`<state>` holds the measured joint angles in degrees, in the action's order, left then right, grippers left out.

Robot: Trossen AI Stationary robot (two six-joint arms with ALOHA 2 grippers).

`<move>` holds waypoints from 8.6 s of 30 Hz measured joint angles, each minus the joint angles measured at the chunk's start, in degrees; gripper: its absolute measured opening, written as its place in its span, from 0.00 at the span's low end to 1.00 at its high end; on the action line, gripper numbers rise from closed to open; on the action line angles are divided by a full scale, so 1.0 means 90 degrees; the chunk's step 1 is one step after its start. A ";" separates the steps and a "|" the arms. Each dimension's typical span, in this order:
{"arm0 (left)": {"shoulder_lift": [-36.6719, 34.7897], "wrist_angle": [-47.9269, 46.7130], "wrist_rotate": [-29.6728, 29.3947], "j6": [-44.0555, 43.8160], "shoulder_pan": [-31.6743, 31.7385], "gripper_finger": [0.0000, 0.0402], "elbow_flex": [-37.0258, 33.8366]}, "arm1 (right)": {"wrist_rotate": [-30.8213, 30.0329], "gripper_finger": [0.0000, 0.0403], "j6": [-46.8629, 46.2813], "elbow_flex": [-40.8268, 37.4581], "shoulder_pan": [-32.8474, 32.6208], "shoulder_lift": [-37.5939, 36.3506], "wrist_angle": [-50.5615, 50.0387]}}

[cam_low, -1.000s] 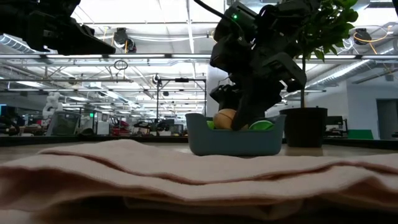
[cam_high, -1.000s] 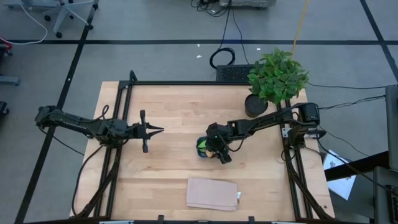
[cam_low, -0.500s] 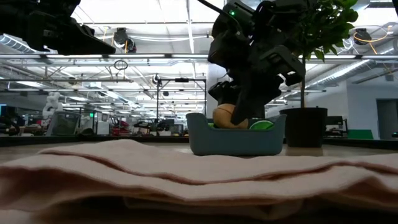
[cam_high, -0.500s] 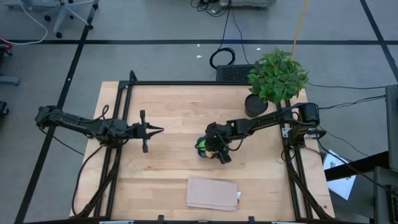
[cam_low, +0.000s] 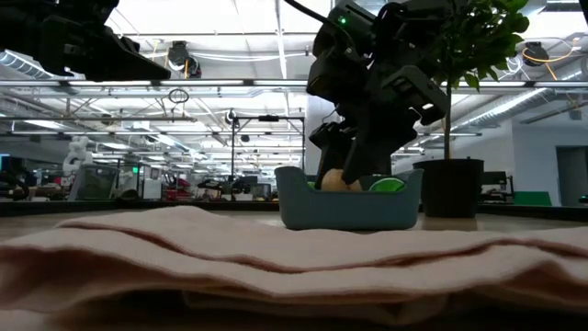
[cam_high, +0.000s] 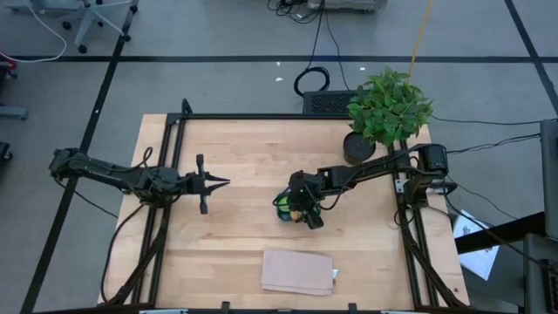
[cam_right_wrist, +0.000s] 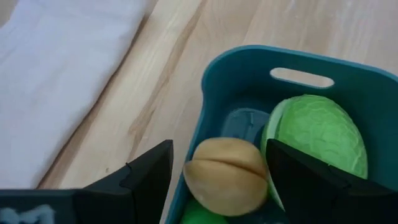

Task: Pick and placing Produce into tupperware
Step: Put the brown potato into the blue bin, then return to Home Position

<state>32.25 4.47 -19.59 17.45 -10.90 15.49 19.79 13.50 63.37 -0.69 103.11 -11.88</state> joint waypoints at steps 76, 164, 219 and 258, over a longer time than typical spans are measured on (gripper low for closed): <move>-0.0019 0.0430 -0.1338 0.0316 -0.0491 0.06 0.0000 | -0.1209 0.00 0.0188 -0.0044 0.0056 -0.4045 -0.0663; -0.2882 0.0115 -0.0010 -0.0303 -0.0441 0.00 -0.1200 | -0.1552 0.00 -0.1707 -0.5787 0.0036 -1.0542 0.1390; -0.2878 -0.1155 0.1029 -0.0665 0.0403 0.00 -0.1333 | -0.1506 0.00 -0.2118 -0.6811 0.0027 -1.0868 0.2699; -0.2882 -0.1197 0.1540 -0.0857 0.0403 0.00 -0.1343 | -0.1532 0.00 -0.1943 -0.6948 0.0029 -1.0868 0.2570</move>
<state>6.31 -6.31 -5.74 9.74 -7.27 3.40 6.00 -3.99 0.84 -0.43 5.30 11.25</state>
